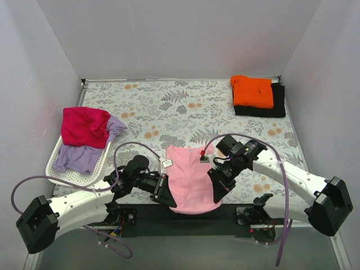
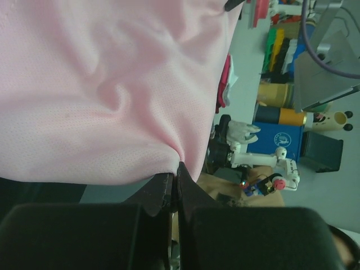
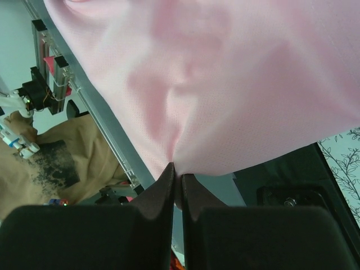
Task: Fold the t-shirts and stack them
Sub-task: Fold the tshirt
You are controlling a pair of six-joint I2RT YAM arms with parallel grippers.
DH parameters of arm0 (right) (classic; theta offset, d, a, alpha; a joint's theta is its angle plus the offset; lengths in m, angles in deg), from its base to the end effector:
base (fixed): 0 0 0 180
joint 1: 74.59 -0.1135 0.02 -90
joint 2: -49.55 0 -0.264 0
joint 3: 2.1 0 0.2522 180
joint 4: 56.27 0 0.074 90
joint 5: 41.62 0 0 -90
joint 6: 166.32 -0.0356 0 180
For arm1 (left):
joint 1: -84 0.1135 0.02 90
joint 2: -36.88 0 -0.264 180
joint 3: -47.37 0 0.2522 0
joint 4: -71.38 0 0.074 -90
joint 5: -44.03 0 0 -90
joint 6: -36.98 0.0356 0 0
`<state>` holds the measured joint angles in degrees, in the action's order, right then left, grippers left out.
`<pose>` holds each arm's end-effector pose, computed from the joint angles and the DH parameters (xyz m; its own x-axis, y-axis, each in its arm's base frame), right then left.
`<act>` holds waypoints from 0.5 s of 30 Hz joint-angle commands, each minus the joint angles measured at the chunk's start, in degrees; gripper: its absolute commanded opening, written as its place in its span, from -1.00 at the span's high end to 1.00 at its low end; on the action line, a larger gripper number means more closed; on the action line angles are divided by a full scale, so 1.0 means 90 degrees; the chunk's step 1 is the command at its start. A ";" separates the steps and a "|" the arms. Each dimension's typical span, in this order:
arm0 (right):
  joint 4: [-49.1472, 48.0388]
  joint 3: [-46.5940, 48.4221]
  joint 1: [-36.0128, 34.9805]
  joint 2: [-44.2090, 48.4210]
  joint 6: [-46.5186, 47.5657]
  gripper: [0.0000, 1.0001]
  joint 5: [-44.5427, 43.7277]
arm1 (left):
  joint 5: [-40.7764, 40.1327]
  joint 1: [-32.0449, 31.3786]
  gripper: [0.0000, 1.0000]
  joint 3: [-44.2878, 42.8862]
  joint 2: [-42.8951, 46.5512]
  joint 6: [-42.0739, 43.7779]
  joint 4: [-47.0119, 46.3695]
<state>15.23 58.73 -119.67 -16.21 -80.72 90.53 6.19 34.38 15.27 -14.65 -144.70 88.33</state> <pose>0.1147 0.1489 0.2350 -0.7332 -0.6547 -0.1839 -0.5816 0.4636 0.6684 0.0892 -0.1483 0.1795 -0.8676 0.0736 0.4918 -0.4099 0.4542 -0.7910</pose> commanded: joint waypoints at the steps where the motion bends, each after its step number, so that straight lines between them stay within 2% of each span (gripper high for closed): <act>1: 0.0128 0.0472 -0.0001 -0.0154 0.0108 0.97 0.0014 | -0.0239 -0.0013 1.00 0.0426 0.0295 -0.1023 -0.1813; 4: 0.0108 0.0775 0.0048 -0.0320 0.0167 0.97 0.0014 | -0.0394 -0.0004 1.00 0.0613 0.0510 -0.1404 -0.2412; 8: 0.0050 0.0991 0.0184 -0.0477 0.0245 0.97 -0.0015 | -0.0590 0.0142 1.00 0.0642 0.0832 -0.1347 -0.2424; 15: -0.0223 0.1079 0.0507 -0.0594 0.0177 0.97 -0.0015 | -0.0211 0.1080 1.00 0.1032 0.0999 -0.1434 -0.2686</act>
<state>15.10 66.19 -116.09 -21.47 -79.54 90.05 2.54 41.37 22.89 -5.22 -156.31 67.12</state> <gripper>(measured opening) 0.021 0.022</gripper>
